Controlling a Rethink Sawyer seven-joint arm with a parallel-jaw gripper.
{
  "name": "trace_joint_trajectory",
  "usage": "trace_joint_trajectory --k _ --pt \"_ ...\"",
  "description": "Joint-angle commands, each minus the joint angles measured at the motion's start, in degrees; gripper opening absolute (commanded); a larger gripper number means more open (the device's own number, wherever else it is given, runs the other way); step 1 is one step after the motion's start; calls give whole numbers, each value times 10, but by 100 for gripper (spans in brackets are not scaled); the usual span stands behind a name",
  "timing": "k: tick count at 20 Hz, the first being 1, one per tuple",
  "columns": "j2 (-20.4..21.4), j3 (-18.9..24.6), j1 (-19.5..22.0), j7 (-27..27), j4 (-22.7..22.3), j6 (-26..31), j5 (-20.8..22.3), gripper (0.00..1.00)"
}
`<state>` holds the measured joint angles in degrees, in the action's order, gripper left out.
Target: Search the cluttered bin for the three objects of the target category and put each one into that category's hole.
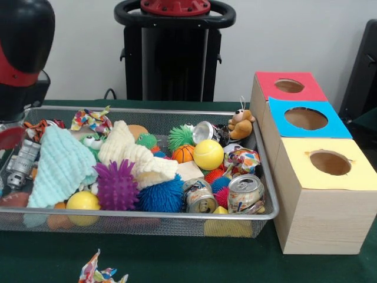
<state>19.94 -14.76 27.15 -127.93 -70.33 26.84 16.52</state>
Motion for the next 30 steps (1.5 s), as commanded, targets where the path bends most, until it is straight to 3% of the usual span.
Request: trace_joint_trajectory --k 1,5,8,16,21,24,30 --pt "57 42 -6 -2 -13 -29 6 0" --pt "81 58 -3 6 -33 21 -16 0" --pt "101 95 18 19 -69 67 -50 0" --pt "144 109 22 27 -113 101 -76 0" --pt "126 124 29 22 -123 40 -65 0" --pt "104 160 60 40 -130 -16 -54 0" --pt "74 207 93 58 -117 -35 -40 0"
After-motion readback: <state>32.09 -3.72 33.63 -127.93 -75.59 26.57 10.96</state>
